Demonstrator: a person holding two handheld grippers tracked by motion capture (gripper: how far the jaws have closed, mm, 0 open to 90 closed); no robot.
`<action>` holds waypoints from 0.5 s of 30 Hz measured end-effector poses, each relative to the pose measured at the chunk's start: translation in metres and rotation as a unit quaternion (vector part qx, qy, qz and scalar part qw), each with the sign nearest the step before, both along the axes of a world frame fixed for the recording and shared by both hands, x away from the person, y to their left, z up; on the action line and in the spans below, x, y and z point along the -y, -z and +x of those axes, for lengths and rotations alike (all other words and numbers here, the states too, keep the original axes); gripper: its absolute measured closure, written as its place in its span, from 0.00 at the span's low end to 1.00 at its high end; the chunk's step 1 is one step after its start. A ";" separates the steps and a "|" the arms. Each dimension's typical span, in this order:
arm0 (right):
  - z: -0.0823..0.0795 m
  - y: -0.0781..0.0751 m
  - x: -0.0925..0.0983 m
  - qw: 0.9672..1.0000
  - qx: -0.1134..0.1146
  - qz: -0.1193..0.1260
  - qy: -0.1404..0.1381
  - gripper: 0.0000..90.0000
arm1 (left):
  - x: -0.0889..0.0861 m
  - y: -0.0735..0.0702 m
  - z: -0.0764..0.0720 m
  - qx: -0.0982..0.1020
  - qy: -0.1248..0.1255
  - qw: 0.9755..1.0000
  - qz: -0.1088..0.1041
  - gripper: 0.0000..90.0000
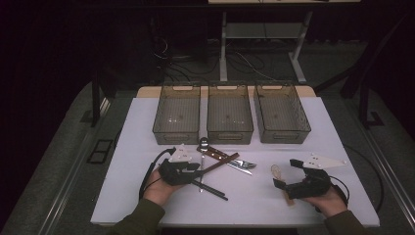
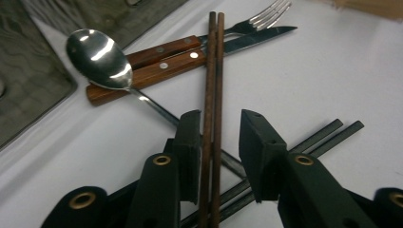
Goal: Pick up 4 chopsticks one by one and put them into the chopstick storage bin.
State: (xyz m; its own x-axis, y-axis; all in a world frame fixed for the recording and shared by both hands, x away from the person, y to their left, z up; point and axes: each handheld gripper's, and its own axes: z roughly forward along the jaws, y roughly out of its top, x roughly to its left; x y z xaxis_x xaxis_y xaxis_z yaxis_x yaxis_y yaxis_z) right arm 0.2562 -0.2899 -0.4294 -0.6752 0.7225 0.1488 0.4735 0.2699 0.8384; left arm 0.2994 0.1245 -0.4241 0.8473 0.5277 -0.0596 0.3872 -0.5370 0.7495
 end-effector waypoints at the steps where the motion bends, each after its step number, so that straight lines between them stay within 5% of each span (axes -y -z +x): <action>1: 0.000 0.000 0.000 1.000 0.000 0.000 0.000 0.01 | -0.002 0.001 0.001 -0.003 -0.003 1.000 -0.007 0.74; 9: 0.000 0.000 -0.001 1.000 -0.002 -0.001 -0.001 0.01 | -0.013 0.004 0.007 -0.014 -0.004 1.000 -0.025 0.75; 15: 0.000 0.001 -0.001 1.000 -0.001 -0.003 -0.003 0.01 | -0.012 0.009 0.009 -0.020 0.003 1.000 -0.016 0.83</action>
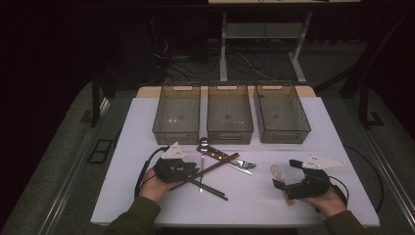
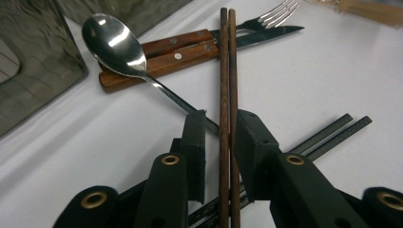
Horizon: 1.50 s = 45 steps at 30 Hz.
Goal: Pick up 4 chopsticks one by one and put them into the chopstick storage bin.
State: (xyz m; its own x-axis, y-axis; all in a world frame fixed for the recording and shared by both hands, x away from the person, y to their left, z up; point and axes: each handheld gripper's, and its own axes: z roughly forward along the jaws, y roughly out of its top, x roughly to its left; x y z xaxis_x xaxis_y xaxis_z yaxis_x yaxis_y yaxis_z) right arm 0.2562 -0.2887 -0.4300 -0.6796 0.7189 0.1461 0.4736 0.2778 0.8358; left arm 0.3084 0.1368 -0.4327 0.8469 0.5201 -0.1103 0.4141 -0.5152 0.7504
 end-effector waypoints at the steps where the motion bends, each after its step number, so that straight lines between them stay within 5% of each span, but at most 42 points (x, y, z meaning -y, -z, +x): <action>1: 0.000 0.000 0.000 1.000 0.000 0.000 -0.001 0.01 | 0.001 0.001 0.000 -0.001 0.000 1.000 0.000 0.84; 17: 0.000 0.001 0.000 1.000 -0.001 -0.003 0.000 0.01 | 0.003 0.007 0.002 -0.017 0.003 1.000 0.005 0.92; 45: 0.000 0.001 -0.001 1.000 -0.001 -0.003 0.000 0.01 | 0.008 0.014 0.005 -0.016 0.010 0.999 0.041 0.91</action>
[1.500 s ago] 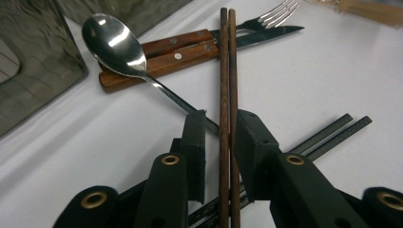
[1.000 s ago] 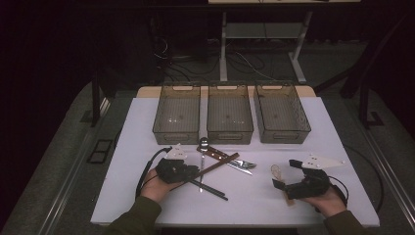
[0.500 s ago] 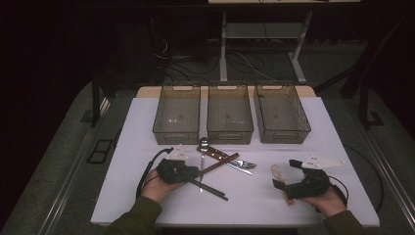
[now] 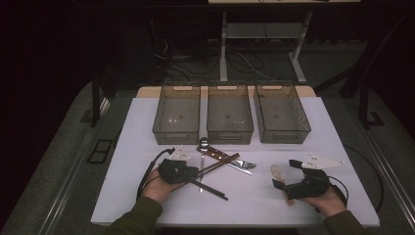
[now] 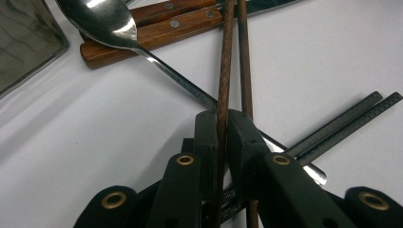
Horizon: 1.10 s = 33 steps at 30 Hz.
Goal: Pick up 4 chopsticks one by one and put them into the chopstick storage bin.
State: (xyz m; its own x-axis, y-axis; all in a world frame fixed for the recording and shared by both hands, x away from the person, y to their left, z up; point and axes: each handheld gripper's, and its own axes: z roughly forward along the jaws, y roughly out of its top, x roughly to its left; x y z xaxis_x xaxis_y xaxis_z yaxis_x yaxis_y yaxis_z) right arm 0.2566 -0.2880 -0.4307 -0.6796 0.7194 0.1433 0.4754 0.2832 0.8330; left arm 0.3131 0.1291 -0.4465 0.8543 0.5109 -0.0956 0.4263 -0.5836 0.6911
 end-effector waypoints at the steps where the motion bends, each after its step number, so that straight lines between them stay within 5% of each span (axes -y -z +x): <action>1: 0.000 0.000 0.000 1.000 0.000 0.000 0.000 0.01 | 0.001 0.001 0.000 0.000 -0.002 1.000 -0.002 0.91; 23: 0.000 0.000 -0.001 1.000 0.001 0.000 -0.001 0.01 | 0.002 0.000 -0.001 0.011 0.011 1.000 0.001 0.94; 33: 0.000 0.000 -0.001 1.000 0.001 0.001 0.000 0.01 | 0.000 -0.003 -0.002 0.016 0.012 1.000 -0.013 0.94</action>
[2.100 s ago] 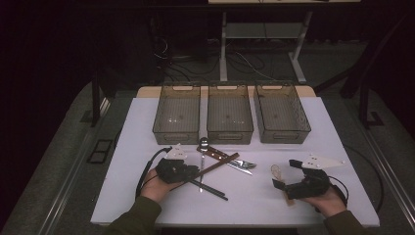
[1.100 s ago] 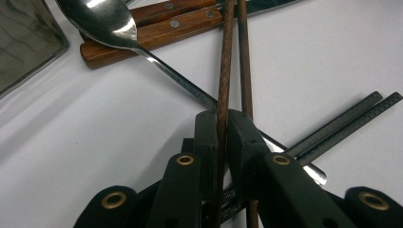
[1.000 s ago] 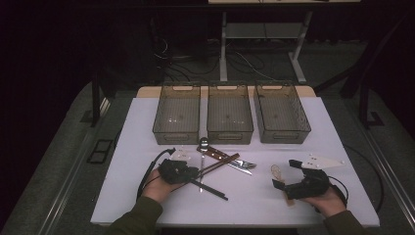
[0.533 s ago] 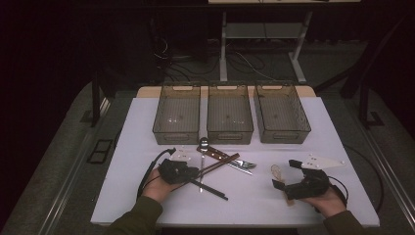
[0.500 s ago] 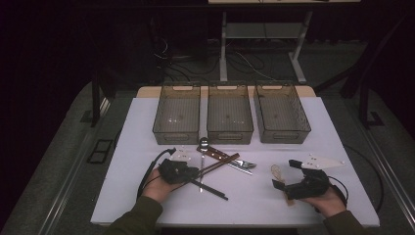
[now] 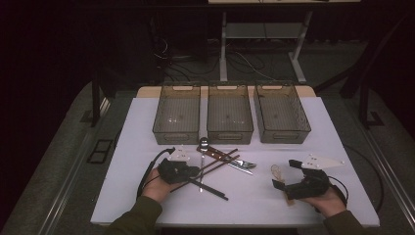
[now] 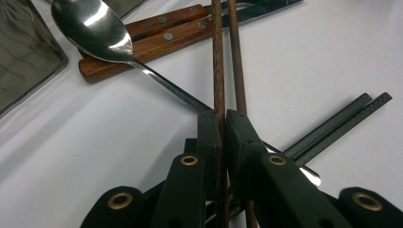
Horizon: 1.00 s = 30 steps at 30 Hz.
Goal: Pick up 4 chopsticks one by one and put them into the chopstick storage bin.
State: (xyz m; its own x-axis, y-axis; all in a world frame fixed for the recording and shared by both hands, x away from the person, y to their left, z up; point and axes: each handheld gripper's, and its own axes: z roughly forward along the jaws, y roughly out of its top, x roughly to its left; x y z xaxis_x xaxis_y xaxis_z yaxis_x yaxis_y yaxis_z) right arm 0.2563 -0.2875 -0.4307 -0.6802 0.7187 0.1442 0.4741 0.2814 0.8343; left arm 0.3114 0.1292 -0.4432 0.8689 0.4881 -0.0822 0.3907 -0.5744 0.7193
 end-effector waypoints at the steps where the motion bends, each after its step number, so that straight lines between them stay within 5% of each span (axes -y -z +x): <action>1: 0.000 0.000 0.000 1.000 0.000 0.000 0.000 0.01 | 0.000 -0.001 -0.001 0.001 0.000 1.000 -0.002 0.94; 21: 0.000 -0.001 0.000 1.000 0.000 0.000 -0.001 0.01 | -0.008 -0.016 -0.006 0.017 -0.005 1.000 -0.015 0.94; 30: 0.000 -0.001 0.000 1.000 0.000 0.000 -0.002 0.01 | -0.019 -0.020 -0.004 0.021 -0.026 0.999 -0.029 0.94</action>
